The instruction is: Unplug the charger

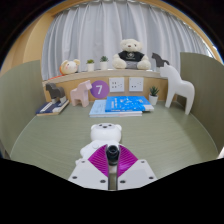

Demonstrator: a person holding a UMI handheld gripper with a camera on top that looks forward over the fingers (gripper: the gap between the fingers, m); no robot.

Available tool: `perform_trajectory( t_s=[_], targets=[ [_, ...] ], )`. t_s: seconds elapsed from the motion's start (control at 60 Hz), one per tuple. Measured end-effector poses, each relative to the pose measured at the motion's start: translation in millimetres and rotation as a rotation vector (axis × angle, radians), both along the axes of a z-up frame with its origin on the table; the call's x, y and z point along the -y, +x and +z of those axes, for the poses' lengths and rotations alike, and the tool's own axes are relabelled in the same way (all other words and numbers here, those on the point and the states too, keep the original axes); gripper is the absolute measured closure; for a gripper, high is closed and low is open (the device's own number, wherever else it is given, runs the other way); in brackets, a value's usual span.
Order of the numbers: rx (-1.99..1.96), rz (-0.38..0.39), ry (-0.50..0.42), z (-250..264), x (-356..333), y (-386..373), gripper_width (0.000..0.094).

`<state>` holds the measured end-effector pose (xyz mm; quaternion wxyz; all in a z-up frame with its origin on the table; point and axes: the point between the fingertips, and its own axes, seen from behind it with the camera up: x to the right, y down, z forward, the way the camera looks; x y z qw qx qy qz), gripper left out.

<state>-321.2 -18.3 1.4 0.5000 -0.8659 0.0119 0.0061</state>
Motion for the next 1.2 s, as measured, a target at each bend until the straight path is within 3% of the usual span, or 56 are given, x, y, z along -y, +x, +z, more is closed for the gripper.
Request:
perform_trajectory(
  t_s=[0.167,0.25,0.383,0.467,0.533,0.783,1.0,1.117,1.2],
  targets=[
    [0.012,0.002,-0.035,-3.5,1.9,1.0,0.0865],
    [-0.003,-0.023,-0.109,7.7,2.1,1.5,0.0879],
    [0.039,-0.078,0.307,229.1,-38.2,34.5,0.088],
    [0.08,-0.087,0.405,282.2,-52.8,67.6,0.0877],
    [0.118,-0.121,0.339,262.2,-61.8,106.0,0.0878],
    [0.113,-0.132,-0.026,67.4,-45.2,180.2,0.0864],
    [0.048,-0.135,-0.093,0.7,-30.3,200.0,0.0809],
    [0.061,-0.085,-0.168,-28.0,-22.5,204.0,0.0776],
    [0.062,-0.045,-0.151,-26.4,-27.5,201.1,0.0749]
  ],
)
